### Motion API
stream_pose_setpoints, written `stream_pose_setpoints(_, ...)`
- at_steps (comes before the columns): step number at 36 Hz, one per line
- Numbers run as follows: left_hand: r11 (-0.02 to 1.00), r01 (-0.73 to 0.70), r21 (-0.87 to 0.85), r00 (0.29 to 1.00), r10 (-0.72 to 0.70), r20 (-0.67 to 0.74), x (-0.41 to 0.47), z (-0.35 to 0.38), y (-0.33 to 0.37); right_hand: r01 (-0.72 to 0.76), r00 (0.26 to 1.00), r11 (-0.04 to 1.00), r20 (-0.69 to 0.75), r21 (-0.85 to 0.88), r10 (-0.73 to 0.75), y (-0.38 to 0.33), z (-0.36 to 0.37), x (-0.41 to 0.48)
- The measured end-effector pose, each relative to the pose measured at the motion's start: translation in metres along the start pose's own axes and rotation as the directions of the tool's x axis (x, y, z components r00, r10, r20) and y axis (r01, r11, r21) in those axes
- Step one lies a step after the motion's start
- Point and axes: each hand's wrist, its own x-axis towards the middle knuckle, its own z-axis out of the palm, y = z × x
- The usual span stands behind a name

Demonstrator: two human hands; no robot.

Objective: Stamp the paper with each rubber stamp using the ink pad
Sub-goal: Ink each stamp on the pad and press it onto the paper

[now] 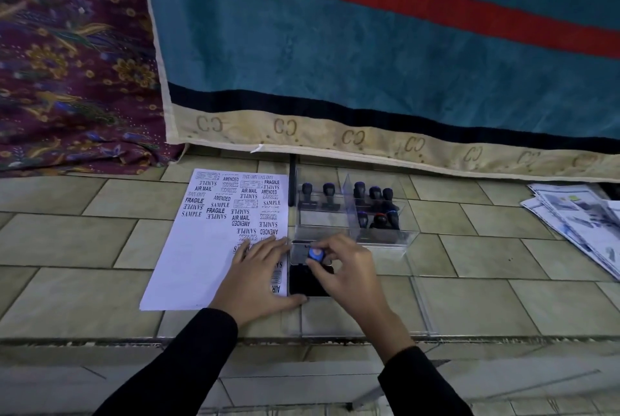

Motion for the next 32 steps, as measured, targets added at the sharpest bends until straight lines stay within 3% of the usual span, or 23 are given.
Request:
stream_pose_setpoints(27, 1.0, 0.001, -0.02, 0.999, 0.0, 0.042, 0.0, -0.005, 0.002, 0.005, 0.996, 0.989, 0.092, -0.147, 0.009, -0.01, 0.004, -0.004)
stream_pose_setpoints(30, 0.994, 0.029, -0.107, 0.997, -0.021, 0.068, 0.0, -0.009, 0.003, -0.033, 0.995, 0.991, 0.09, -0.13, 0.044, -0.01, 0.003, -0.003)
stream_pose_setpoints(32, 0.945, 0.133, -0.3, 0.989, -0.105, 0.105, 0.0, -0.016, 0.005, -0.064, 0.994, 0.989, 0.077, -0.13, 0.075, -0.01, 0.004, 0.003)
